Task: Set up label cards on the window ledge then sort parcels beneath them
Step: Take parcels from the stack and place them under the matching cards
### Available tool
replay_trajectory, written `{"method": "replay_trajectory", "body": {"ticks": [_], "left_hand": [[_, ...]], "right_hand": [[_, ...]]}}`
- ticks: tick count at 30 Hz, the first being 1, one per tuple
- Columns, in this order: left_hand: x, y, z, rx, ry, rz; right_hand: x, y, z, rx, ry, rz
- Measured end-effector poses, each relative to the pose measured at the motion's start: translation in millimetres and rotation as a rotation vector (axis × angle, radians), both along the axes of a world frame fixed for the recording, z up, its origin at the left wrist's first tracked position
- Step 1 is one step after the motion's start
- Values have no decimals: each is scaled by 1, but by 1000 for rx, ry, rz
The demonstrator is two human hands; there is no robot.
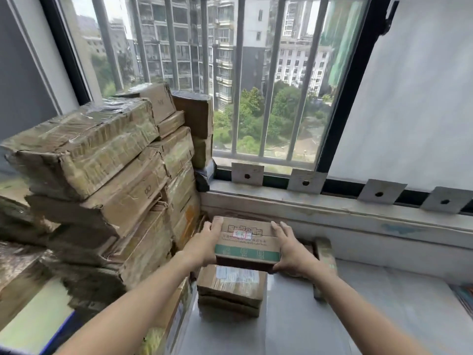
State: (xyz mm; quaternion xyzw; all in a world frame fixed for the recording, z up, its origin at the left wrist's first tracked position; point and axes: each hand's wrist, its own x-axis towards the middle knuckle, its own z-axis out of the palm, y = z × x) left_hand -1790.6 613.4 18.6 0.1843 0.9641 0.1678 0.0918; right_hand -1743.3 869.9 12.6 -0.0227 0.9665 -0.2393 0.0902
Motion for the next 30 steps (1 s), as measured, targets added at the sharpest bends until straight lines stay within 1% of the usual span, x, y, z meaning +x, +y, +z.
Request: {"method": "replay_trajectory", "body": {"ticks": [2, 4, 7, 11, 16, 20, 23, 26, 30], "left_hand": [[-11, 1, -30, -13, -22, 39], [-23, 2, -56, -69, -60, 72], [-38, 8, -88, -160, -183, 52], [-55, 17, -115, -129, -261, 60], [-65, 21, -131, -144, -277, 80], [-65, 30, -133, -194, -307, 98], [-56, 36, -129, -233, -274, 97], [-42, 38, -123, -231, -244, 63], [-21, 32, -112, -240, -216, -32]], "right_hand": [[-13, -6, -30, -23, -77, -18], [-25, -11, -56, -60, -157, -28], [-39, -19, -89, -138, -244, -60], [-48, -25, -117, -154, -271, -149], [-56, -25, -127, -84, -278, -132], [-60, -30, -124, -22, -307, -134], [-58, -31, -119, 16, -311, -132], [-53, -31, -112, 50, -324, -146], [-38, -31, -95, 58, -306, -116]]}}
